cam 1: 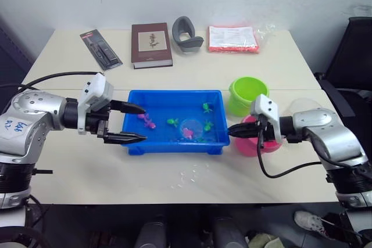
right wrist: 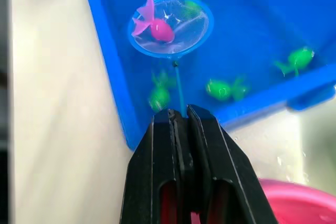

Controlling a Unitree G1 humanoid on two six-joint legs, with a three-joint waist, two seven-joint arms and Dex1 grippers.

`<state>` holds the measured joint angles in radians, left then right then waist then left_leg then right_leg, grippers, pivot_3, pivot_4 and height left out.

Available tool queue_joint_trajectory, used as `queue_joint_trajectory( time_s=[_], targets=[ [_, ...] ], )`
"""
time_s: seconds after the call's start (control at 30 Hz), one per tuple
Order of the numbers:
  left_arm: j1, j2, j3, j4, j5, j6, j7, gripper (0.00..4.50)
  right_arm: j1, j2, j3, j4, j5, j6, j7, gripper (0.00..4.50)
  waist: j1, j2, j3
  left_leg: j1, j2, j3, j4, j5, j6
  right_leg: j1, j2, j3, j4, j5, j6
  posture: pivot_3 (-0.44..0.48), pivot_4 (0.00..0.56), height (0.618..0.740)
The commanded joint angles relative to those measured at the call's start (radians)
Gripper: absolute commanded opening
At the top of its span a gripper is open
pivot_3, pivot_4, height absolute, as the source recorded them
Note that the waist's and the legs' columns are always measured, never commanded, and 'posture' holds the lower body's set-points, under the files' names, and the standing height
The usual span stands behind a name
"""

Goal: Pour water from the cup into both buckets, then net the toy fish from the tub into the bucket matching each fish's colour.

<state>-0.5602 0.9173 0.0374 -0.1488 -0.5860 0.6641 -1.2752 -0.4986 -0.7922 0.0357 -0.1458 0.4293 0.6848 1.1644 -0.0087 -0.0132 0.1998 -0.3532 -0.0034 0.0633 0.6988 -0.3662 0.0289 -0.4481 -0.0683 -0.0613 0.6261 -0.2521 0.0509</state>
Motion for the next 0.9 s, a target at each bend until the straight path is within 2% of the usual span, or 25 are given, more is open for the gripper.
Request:
queue_joint_trajectory(
  time_s=[0.03,0.1,0.27,0.43,0.57,0.77,0.9],
  targets=[
    [-0.016,-0.018,0.001,-0.039,-0.024,0.005,0.007,4.47,0.034,-0.043,-0.125,-0.122,0.109,0.106,-0.034,0.0,0.005,0.0,0.0,0.0,0.0,0.0,0.0,0.0,0.0,0.0,0.0,0.0,0.0,0.0,0.0,0.0,0.15,0.74],
    [-0.041,-0.042,-0.016,-0.036,-0.027,0.003,0.002,4.47,0.074,-0.076,-0.204,-0.166,0.149,0.149,-0.053,0.0,0.008,0.0,0.0,0.0,0.0,0.0,0.0,0.0,0.0,0.0,0.0,0.0,-0.001,0.0,0.0,0.0,0.15,0.74],
    [-0.163,-0.135,-0.08,0.067,-0.006,-0.027,-0.039,4.47,0.259,-0.18,-0.494,-0.258,0.232,0.22,-0.063,0.0,0.032,0.0,0.0,-0.001,-0.001,-0.001,0.0,0.0,0.001,0.0,0.0,-0.002,-0.004,0.0,0.001,0.0,0.15,0.74],
    [-0.25,-0.221,-0.133,0.187,0.037,-0.095,-0.078,4.47,0.453,-0.155,-0.679,-0.306,0.243,0.18,-0.081,0.0,0.033,0.0,0.0,-0.001,-0.001,-0.001,0.0,0.0,0.001,0.003,0.001,-0.002,-0.004,0.001,0.002,0.0,0.15,0.74],
    [-0.304,-0.287,-0.154,0.263,0.065,-0.144,-0.084,4.47,0.607,-0.111,-0.786,-0.343,0.181,0.062,-0.085,0.0,0.033,0.0,0.0,-0.001,-0.001,0.001,0.0,0.0,0.002,0.003,0.003,0.0,-0.004,0.002,0.003,0.0,0.15,0.74],
    [-0.335,-0.316,-0.161,0.322,0.089,-0.176,-0.113,4.47,0.727,-0.077,-0.85,-0.359,0.082,-0.147,-0.097,0.0,0.028,0.0,0.0,0.001,-0.001,0.003,0.0,0.0,0.001,0.003,0.005,0.003,-0.004,0.002,0.004,0.0,0.15,0.74],
    [-0.318,-0.314,-0.166,0.313,0.1,-0.189,-0.132,4.47,0.832,-0.067,-0.83,-0.31,-0.176,-0.579,-0.085,0.0,0.032,0.0,-0.001,0.001,-0.001,0.003,0.0,0.0,0.001,0.003,0.006,0.003,-0.005,0.002,0.004,0.0,0.15,0.74]
  ],
)
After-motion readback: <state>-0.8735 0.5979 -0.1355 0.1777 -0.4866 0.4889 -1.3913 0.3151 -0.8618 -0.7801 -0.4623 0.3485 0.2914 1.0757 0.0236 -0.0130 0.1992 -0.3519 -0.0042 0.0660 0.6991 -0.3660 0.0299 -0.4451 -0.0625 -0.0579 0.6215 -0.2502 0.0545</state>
